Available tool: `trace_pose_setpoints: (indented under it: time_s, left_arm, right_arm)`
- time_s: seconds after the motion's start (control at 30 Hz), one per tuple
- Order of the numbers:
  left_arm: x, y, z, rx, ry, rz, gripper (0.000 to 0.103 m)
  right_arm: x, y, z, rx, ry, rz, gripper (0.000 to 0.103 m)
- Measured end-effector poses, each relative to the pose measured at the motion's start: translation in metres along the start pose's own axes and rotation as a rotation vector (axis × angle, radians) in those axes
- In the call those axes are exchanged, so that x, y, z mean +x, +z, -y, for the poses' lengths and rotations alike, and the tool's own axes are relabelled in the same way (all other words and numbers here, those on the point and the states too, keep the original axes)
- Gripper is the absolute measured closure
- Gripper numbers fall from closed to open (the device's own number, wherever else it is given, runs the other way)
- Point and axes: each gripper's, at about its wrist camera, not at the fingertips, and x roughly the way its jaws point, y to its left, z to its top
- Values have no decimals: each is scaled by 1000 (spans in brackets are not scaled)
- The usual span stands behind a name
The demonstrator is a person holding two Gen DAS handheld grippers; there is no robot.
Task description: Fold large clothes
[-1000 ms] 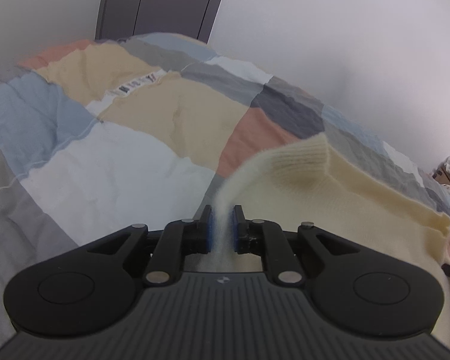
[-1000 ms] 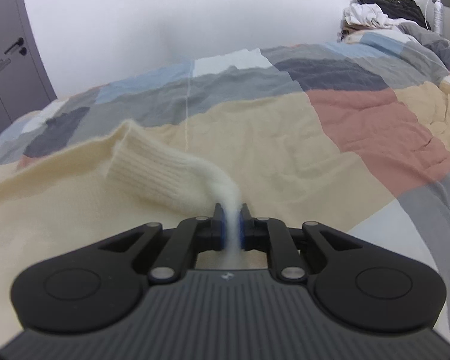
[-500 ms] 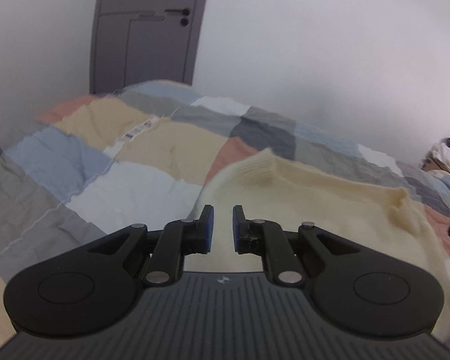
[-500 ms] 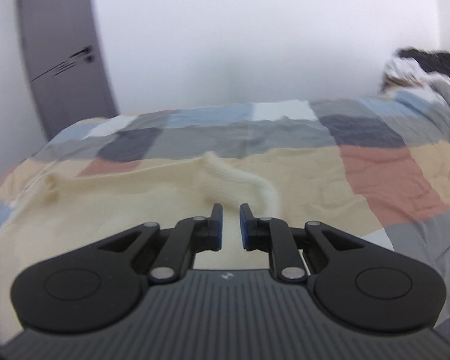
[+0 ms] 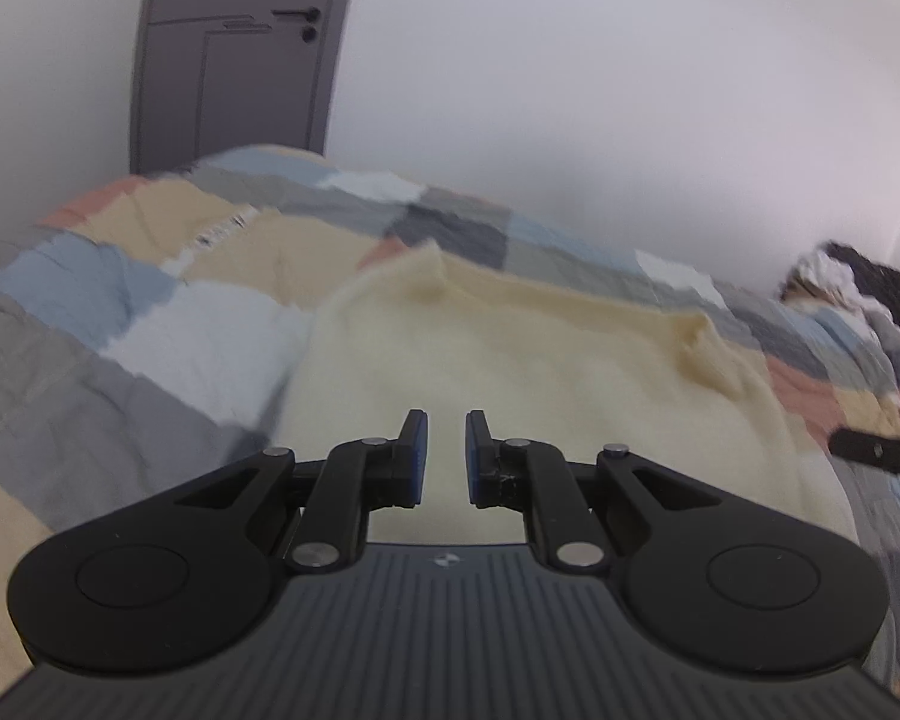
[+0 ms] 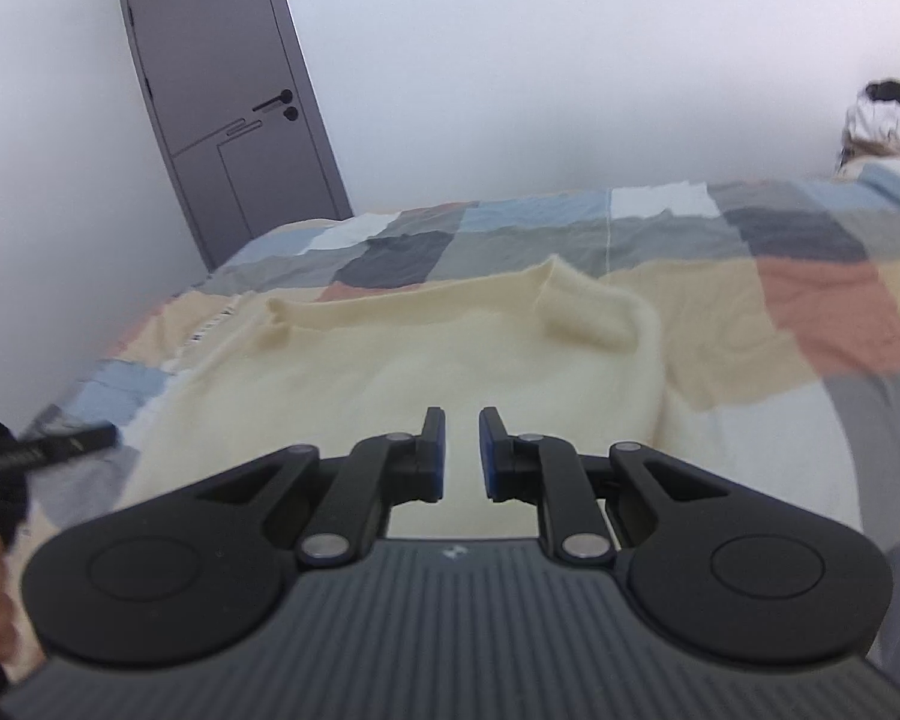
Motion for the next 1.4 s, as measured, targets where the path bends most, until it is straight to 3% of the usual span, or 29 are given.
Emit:
trace_pose_setpoints:
  time_s: [0.1, 0.17, 0.27, 0.4, 0.6, 0.63, 0.73, 0.87, 0.97, 1.13, 1.3, 1.4]
  left_arm:
    - [-4, -12, 11, 13, -22, -23, 87]
    - [-8, -18, 18, 14, -39, -35, 76]
    - [-14, -27, 25, 14, -54, -44, 66]
    - [-21, -38, 32, -1, -71, -69, 57]
    - [-25, -54, 38, -47, -92, -110, 37]
    - [-23, -55, 38, -60, -96, -123, 33]
    - [-16, -60, 35, -114, -110, -166, 25]
    - [-2, -63, 18, -256, -136, -230, 18]
    - [14, -68, -2, -414, -157, -292, 17]
    - [41, -87, -37, -690, -182, -389, 17]
    - [58, -97, -62, -886, -213, -381, 17]
    - [63, -100, -71, -949, -211, -343, 17]
  right_arm:
    - [-9, -9, -7, 14, 15, -13, 87]
    - [-11, -15, -10, 21, 28, -31, 86]
    - [-13, -22, -13, 45, 62, -50, 45]
    - [-20, -27, -10, 96, 88, -51, 43]
    - [-18, -44, 11, 304, 109, -136, 40]
    - [-17, -47, 13, 339, 114, -152, 38]
    - [-10, -56, 23, 460, 146, -190, 18]
    - [2, -65, 34, 605, 193, -230, 13]
    - [14, -76, 42, 726, 244, -266, 13]
    - [33, -93, 49, 871, 250, -301, 12]
    - [45, -99, 50, 918, 237, -291, 11]
    - [51, -101, 51, 935, 211, -280, 12]
